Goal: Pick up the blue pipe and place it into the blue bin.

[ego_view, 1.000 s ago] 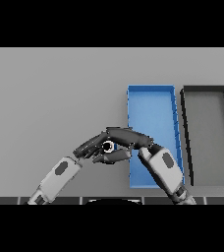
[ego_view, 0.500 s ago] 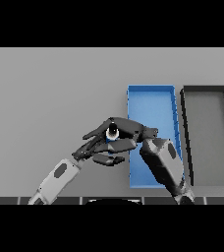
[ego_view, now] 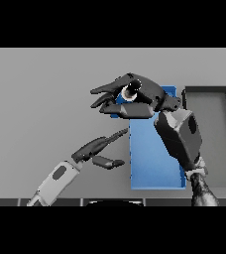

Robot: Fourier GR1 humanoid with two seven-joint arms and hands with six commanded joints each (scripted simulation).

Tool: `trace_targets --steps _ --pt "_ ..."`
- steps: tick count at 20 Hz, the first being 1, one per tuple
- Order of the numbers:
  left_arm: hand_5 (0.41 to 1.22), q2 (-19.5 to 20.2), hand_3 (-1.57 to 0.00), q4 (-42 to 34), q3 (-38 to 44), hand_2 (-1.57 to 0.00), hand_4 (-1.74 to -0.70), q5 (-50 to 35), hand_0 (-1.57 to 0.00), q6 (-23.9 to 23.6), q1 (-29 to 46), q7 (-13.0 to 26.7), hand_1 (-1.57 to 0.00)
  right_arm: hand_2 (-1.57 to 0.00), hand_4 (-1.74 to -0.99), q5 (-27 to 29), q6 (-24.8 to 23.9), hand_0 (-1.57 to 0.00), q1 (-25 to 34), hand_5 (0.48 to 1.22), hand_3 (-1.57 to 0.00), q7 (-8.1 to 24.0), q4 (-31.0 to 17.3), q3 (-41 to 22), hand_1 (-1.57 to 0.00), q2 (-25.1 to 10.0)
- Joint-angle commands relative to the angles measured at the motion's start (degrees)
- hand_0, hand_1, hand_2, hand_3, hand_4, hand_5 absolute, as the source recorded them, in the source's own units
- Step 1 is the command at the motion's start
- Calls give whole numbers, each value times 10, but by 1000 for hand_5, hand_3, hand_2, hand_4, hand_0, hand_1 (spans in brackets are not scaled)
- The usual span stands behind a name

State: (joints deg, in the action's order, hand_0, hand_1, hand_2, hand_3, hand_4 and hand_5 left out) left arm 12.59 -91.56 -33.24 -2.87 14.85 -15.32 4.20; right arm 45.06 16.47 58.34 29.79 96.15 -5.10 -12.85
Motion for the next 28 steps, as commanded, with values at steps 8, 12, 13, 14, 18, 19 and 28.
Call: trace_targets --steps 8,12,13,14,18,19,28 --pt "467 7 1 -13 1 1 -827 13 1 -14 3 17 1 -1571 -1499 -107 1 -1571 -7 1221 -1571 -9 -176 85 -1571 -68" --pt "462 15 1 -9 8 1 -824 10 1 -11 2 20 1 -1571 -1499 -142 -13 -1571 -61 1221 -1571 -1 -213 106 -1571 -71" --pt "462 13 1 -3 5 1 -828 14 1 -11 5 14 1 -1571 -1499 -145 -14 -1571 -80 1221 -1571 5 -212 110 -1571 -74" --pt "463 13 1 -9 4 1 -828 15 1 -13 7 11 1 -1571 -1499 -153 -15 -1571 -103 1221 -1571 13 -213 109 -1571 -72" --pt "469 18 1 -15 6 1 -828 10 1 -8 8 9 1 -1571 -1499 -183 -50 -1571 -189 1221 -1571 51 -196 103 -1571 -66" --pt "470 18 1 -12 6 1 -827 10 1 -6 5 10 1 -1571 -1499 -185 -72 -1571 -200 1221 -1571 51 -205 91 -1571 -76" --pt "474 9 1 -18 1 1 -827 11 1 -13 4 26 1 -1571 -1583 -87 -189 -1571 -286 1199 -1009 51 -220 -135 -1571 -205"
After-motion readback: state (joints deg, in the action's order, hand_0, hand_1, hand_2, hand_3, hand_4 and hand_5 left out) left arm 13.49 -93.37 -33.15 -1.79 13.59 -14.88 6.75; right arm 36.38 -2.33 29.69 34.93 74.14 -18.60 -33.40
